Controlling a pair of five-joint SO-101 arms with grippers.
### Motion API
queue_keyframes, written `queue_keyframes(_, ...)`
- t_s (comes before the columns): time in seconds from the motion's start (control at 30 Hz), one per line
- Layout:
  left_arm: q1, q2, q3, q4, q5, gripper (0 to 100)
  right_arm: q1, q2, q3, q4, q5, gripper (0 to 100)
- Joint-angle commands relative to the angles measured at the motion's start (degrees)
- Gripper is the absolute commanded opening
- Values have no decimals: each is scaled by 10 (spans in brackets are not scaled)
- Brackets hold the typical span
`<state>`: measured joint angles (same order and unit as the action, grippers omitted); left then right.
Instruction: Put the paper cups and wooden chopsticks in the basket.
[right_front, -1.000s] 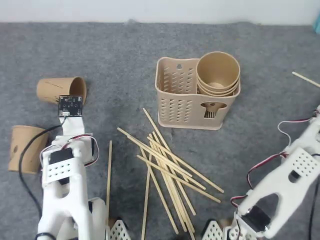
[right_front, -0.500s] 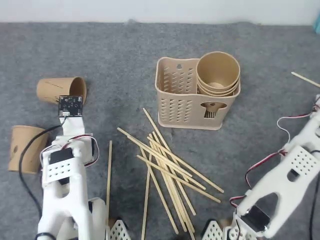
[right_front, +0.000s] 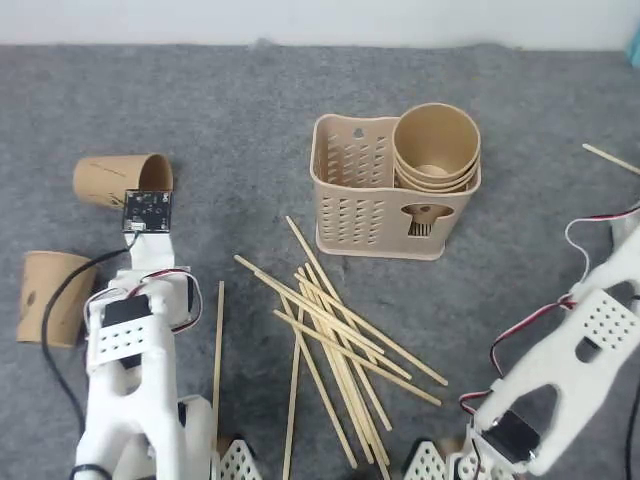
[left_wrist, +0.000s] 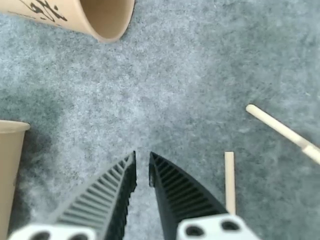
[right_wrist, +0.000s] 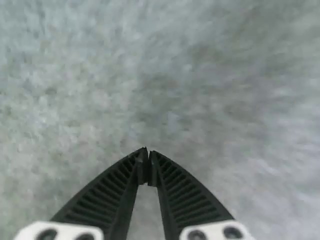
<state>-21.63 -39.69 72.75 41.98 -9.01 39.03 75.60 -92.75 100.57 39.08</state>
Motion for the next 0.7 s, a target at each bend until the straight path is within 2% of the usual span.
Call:
queue_keyframes(0.0, 6, -18, -2, 4, -4, 40, 30, -88, 9, 27, -8, 9)
queue_keyframes(0.13, 6, -18, -2, 4, -4, 40, 52, -175, 102, 28, -8, 9)
queue_keyframes(0.27, 6, -18, -3, 9, -2, 40, 72, -327, 269, 26, -5, 9)
queue_keyframes(0.43, 18, -14, -31, 85, -4, 43, 79, -503, 488, 20, 6, 9)
queue_keyframes(0.57, 98, -13, -49, 148, -2, 44, 79, -572, 610, 11, 29, 9)
queue_keyframes(0.67, 157, -12, -50, 154, 1, 46, 79, -593, 675, -16, 30, 9)
